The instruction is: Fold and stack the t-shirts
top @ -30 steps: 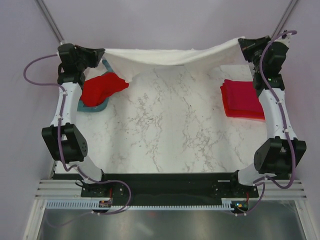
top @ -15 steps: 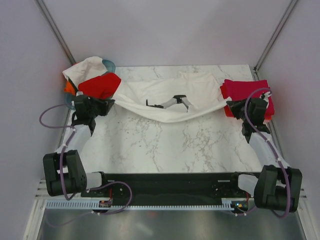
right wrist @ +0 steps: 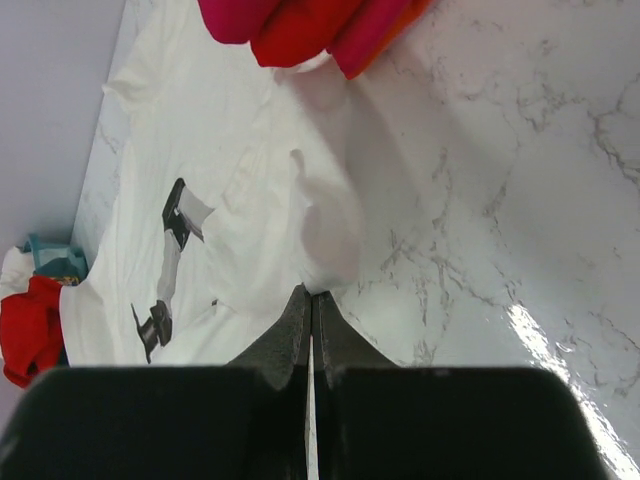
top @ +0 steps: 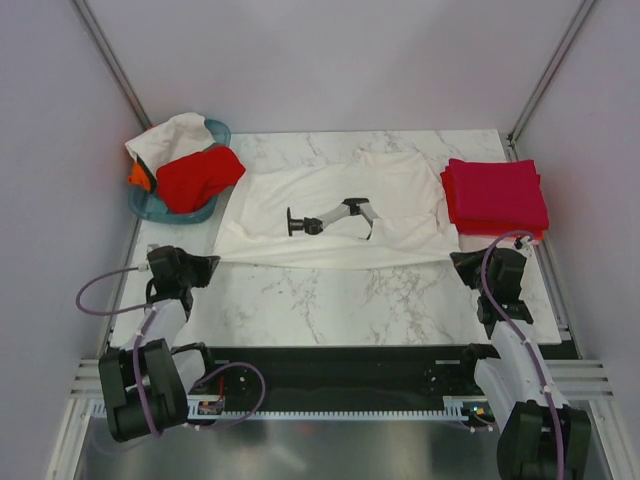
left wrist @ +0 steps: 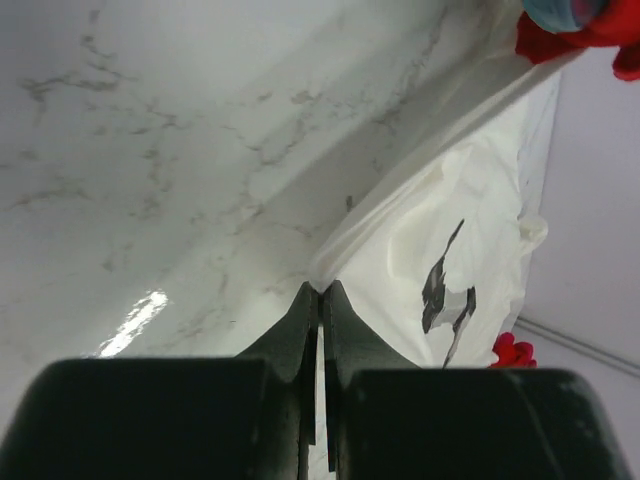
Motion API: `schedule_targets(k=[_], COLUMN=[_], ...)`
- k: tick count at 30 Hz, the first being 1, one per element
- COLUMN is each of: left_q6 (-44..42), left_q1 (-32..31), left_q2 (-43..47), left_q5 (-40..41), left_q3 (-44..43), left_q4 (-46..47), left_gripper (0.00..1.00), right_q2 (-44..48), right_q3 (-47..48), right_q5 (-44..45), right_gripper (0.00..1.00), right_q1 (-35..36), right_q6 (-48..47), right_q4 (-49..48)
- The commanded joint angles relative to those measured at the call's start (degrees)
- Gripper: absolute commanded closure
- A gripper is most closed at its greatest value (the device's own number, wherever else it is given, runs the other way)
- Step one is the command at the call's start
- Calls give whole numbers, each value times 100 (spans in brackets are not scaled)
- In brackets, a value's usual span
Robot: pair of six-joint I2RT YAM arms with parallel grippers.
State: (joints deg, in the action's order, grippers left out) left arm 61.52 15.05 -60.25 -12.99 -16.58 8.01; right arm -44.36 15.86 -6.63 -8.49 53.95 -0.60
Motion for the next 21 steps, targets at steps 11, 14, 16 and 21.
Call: schedule_targets(k=[11,14,16,21], left_q6=[-280,-465,-500,-395], left_q1=[956,956,956,956], left_q2=[47,548,968,1603], left_q5=[42,244,332,473], left_q3=[383,348,418,647], left_q4=[-510,-774,-1187,-1504], left_gripper=[98,98,98,82], right_q2=[594,849,1165,1877], right_q3=[-390,-347,-303,-223], right_q5=[144,171,189,294], right_gripper=[96,94,94,78], right_q1=[76,85,102,102], right_q6=[-122,-183,-175,-148], right_q4=[1105,1429,1624,2143])
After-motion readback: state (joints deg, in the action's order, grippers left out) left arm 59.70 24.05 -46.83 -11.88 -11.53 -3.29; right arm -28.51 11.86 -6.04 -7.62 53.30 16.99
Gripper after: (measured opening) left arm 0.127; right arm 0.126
